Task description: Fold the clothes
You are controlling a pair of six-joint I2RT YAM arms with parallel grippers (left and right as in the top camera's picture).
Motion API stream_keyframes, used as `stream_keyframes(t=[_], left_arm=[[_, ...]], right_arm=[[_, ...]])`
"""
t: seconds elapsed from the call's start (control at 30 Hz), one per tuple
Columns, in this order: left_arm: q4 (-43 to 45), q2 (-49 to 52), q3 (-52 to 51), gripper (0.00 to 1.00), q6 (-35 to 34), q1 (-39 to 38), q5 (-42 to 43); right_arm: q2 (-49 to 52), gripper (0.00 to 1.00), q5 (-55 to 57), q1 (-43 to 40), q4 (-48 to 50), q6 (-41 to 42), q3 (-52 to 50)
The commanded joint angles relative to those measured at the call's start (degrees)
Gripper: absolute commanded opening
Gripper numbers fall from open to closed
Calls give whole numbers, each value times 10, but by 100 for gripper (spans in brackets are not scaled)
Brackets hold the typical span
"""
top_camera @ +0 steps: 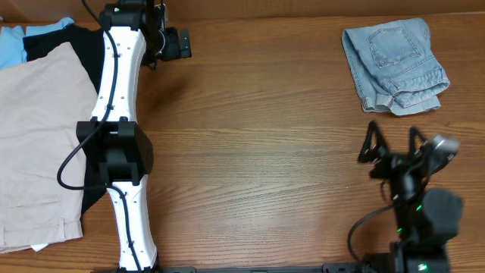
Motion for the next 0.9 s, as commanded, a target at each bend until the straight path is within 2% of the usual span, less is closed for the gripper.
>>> stream_keyframes(t=[0.0,0.37,0.57,0.87], left_arm=[[1,4,-2,100,-10,-4,-3],[1,4,-2,100,-10,-4,-3],[2,4,-2,100,-9,-3,-3],[2,4,-2,100,-9,-4,-3]], right_arm=[[-67,100,12,24,30,-1,-83],[-176,100,16,40,36,-1,-205],[-227,100,11,41,31,0,-235],[-230,100,11,51,32,0,-234]])
